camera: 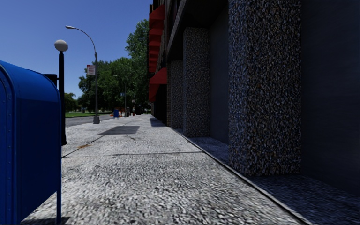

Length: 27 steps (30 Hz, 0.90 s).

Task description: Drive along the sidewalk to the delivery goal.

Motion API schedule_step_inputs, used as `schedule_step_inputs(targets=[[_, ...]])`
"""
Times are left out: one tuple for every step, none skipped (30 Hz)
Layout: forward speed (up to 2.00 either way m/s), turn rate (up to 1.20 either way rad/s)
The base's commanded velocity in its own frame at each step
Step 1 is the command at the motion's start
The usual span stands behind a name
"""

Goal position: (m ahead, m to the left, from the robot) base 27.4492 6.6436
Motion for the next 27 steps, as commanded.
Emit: schedule_step_inputs(targets=[[2.00,0.00],[2.00,0.02],[2.00,0.08],[2.00,0.08],[2.00,0.12],[2.00,0.16],[2.00,0.16],[2.00,0.19],[2.00,0.24],[2.00,0.27],[2.00,0.27],[2.00,0.28],[2.00,0.28],[2.00,0.28],[2.00,0.28],[2.00,0.28],[2.00,0.28],[2.00,0.28],[2.00,0.34],[2.00,0.41],[2.00,0.43],[2.00,0.43],[2.00,0.43],[2.00,0.43],[2.00,0.43],[2.00,0.43],[2.00,0.43]])
